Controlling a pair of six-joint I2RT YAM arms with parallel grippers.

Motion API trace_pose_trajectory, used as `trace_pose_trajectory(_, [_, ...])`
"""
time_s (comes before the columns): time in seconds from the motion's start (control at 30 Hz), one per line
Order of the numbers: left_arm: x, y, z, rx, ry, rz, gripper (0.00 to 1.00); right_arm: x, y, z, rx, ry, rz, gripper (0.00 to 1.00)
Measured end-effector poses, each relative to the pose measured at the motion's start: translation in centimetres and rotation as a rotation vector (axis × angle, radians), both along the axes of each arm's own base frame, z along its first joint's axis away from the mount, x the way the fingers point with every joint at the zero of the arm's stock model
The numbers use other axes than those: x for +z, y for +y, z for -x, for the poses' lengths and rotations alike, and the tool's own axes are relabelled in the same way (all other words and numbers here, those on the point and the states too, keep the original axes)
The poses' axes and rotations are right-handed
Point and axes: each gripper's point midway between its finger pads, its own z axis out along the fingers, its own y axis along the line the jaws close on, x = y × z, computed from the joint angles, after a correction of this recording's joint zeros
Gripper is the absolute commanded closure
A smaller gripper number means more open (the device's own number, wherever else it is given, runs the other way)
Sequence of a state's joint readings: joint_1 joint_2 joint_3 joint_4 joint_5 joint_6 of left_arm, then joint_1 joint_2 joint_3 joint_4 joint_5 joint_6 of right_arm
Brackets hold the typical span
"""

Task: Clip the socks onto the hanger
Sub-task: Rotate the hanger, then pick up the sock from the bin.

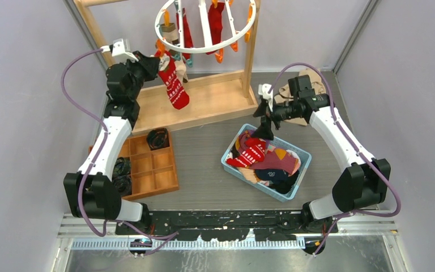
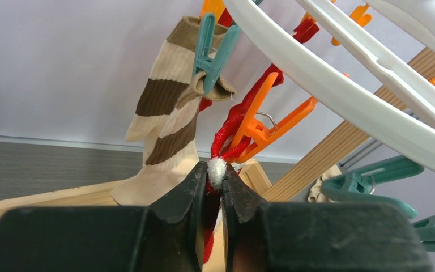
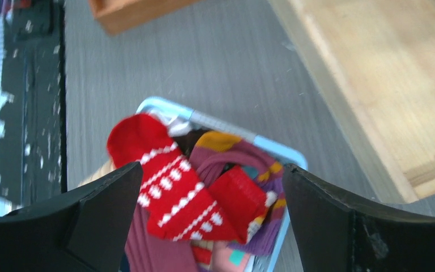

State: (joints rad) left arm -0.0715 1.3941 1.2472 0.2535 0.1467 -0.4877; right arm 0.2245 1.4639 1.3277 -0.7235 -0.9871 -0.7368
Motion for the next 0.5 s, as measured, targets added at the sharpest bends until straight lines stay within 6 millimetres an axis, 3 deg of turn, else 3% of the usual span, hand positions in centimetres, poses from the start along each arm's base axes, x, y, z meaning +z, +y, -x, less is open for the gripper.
trace_pose_trajectory(0.1, [0.3,-0.1,0.3,-0.005,-0.006,0.01,0.74,-1.6,-0.8,2.4,0.116,-0.026,0.06,0.0])
trace_pose_trajectory(0.17, [0.7,-0.1,0.5,-0.006,-0.014,0.014,0.64,-2.4,-1.1,3.7,0.185,-0.039,0.085,0.0])
trace_pose_trajectory(0.27, [0.9,-0.1,1.4,-0.007,-0.021,0.023,0.52,-3.2,-1.4,4.9,0.26,-0.05,0.101,0.01])
trace_pose_trajectory(0.5, [3.1,0.2,4.9,-0.006,-0.078,0.031,0.45,-4.2,-1.9,6.5,0.355,-0.055,0.12,0.01])
